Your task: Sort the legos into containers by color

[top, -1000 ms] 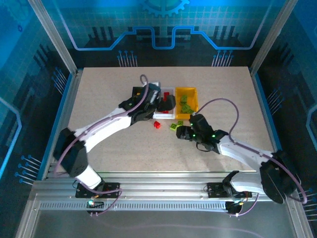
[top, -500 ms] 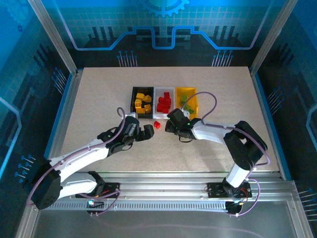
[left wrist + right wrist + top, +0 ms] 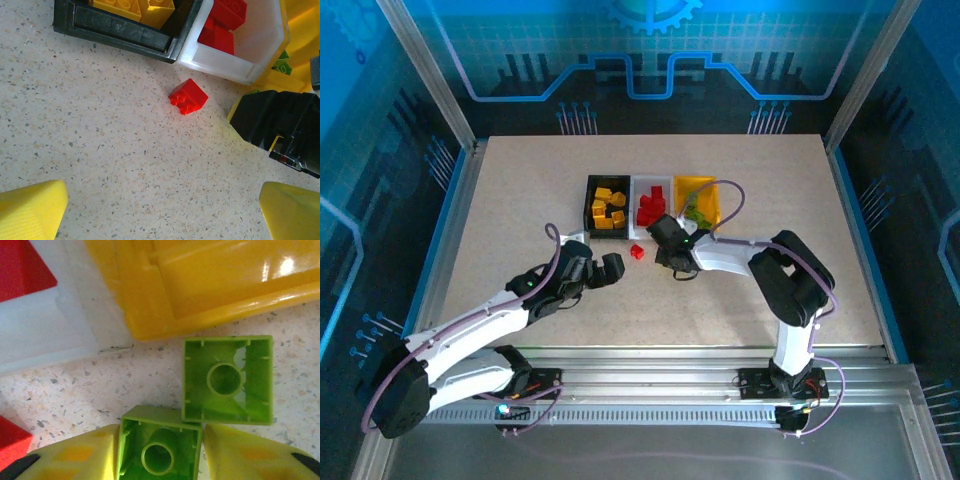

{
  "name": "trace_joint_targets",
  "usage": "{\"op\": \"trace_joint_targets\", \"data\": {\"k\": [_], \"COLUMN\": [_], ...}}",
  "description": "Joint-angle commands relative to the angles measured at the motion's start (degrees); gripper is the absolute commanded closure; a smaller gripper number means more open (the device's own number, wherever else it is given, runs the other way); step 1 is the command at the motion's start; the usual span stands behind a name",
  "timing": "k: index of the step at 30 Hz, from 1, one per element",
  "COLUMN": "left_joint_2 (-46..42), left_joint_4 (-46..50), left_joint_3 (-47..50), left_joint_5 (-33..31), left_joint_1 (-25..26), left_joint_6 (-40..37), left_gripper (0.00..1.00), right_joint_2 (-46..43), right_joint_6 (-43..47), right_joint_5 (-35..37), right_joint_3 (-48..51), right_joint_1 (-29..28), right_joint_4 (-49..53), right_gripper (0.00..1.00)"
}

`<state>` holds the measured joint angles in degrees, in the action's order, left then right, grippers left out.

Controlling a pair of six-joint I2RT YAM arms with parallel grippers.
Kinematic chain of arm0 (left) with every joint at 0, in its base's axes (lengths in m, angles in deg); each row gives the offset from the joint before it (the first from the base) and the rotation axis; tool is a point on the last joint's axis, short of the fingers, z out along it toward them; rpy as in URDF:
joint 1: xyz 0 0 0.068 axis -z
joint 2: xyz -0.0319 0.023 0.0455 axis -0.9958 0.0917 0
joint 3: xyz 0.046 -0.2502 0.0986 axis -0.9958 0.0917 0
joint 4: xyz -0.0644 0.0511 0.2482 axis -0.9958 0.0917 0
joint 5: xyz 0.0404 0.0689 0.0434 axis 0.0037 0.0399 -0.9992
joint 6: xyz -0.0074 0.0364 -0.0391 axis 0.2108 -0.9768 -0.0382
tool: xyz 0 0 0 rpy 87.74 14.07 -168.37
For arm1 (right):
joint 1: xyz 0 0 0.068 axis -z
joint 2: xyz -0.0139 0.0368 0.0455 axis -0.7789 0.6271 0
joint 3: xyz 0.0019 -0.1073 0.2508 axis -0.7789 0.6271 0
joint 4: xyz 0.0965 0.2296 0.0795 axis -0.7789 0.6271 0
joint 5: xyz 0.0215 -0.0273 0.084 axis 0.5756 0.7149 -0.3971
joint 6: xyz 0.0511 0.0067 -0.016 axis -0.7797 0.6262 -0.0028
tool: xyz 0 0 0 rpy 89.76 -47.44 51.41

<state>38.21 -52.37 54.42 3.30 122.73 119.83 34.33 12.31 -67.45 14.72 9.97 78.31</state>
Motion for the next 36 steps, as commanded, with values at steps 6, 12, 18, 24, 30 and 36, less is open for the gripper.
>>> {"op": "trace_joint_targets", "data": {"k": [6,12,18,24,30,36], "left_joint_2": [-1.1,-0.6,-0.2,0.0,0.0,0.0], "left_joint_4": [0.8,0.9,0.6,0.5,1.2,1.5], "left_joint_3": [1.1,1.3,1.8,2.5,2.8,3.2], "left_joint_5": [-2.5,-2.8,-2.3,-1.9,-1.0,-0.1], "left_joint_1": [-0.3,-0.3,-0.5,-0.5,-0.5,-0.5], "left_joint_6": [-0.1,0.4,0.1,0.9,1.8,2.3], "left_gripper": [0.01,0.01,0.01,0.01,0.01,0.01], "right_joint_2": [-4.6,-15.3,-27.9,-30.8,-18.6,-4.2], "right_joint_6": [0.7,4.7,13.3,19.9,22.1,23.5], "right_joint_5": [-0.7,-3.6,-4.8,-3.9,-7.6,-6.2], "right_joint_3": [5.3,12.9,14.7,7.5,-4.1,-17.8], "right_joint_1": [-0.5,-1.9,-2.5,3.1,11.9,14.8], "right_joint_4": [-1.2,-2.5,1.9,5.1,6.2,10.9], "right_gripper": [0.65,0.69,0.69,0.67,0.65,0.65]}}
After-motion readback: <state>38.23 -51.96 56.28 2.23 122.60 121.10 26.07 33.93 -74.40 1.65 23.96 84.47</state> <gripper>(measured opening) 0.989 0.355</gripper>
